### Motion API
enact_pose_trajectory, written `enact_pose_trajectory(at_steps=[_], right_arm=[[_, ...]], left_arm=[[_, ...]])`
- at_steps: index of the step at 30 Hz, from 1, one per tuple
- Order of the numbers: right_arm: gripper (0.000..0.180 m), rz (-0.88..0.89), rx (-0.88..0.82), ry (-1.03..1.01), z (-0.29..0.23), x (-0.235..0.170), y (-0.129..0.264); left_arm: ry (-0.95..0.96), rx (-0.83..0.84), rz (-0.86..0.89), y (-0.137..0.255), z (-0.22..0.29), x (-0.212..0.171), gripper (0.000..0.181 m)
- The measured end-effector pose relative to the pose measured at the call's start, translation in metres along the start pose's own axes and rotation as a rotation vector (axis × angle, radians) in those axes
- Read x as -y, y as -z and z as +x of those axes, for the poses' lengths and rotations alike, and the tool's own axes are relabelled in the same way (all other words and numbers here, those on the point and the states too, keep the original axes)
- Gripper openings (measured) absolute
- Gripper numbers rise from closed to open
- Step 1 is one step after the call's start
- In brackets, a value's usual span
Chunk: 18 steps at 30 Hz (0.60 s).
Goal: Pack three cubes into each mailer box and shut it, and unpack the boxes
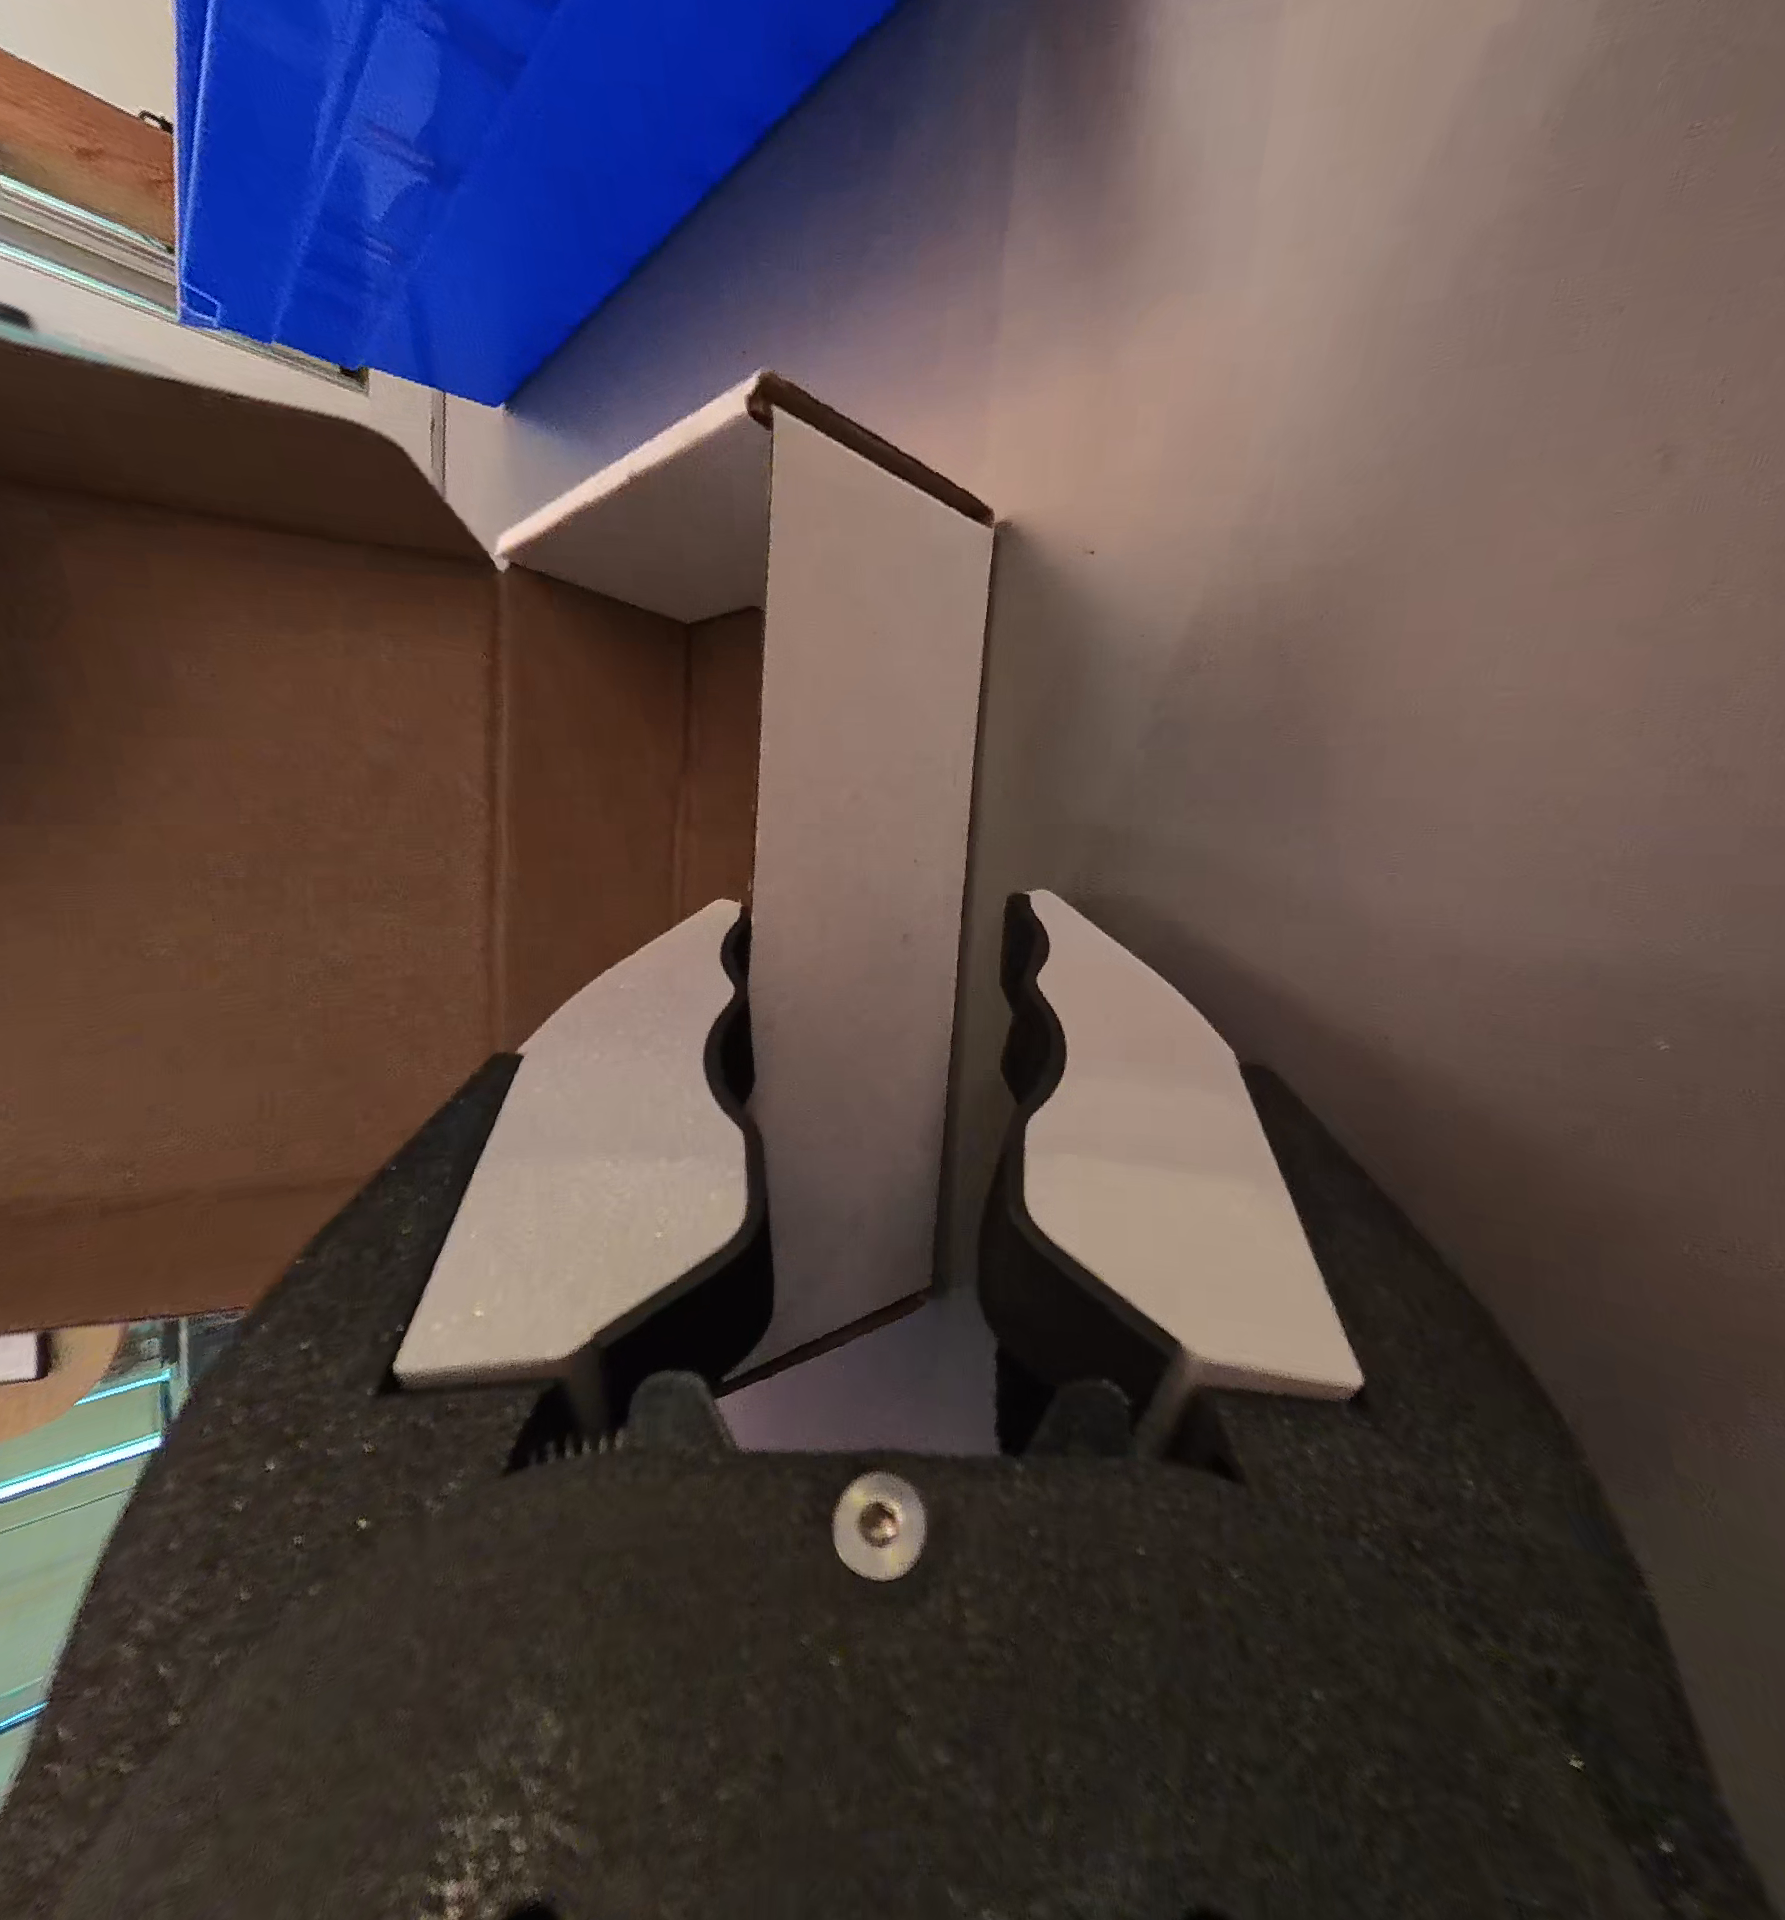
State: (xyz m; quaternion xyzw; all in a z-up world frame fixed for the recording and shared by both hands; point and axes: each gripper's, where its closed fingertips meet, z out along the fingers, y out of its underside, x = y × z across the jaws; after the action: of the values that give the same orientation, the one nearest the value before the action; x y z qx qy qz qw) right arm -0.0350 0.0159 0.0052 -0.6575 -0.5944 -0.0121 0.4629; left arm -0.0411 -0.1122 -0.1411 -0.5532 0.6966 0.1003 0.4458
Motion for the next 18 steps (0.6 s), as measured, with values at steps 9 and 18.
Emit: enact_pose_trajectory(at_steps=[9, 18], right_arm=[[0.006, -0.149, -0.129, 0.128, 0.016, -0.035, -0.045], [0.010, -0.206, -0.133, 0.147, 0.017, -0.052, -0.065]], left_arm=[[-0.002, -0.001, -0.003, 0.000, 0.000, 0.000, 0.046], [-0.002, -0.004, -0.001, -0.001, -0.001, 0.001, 0.046]])
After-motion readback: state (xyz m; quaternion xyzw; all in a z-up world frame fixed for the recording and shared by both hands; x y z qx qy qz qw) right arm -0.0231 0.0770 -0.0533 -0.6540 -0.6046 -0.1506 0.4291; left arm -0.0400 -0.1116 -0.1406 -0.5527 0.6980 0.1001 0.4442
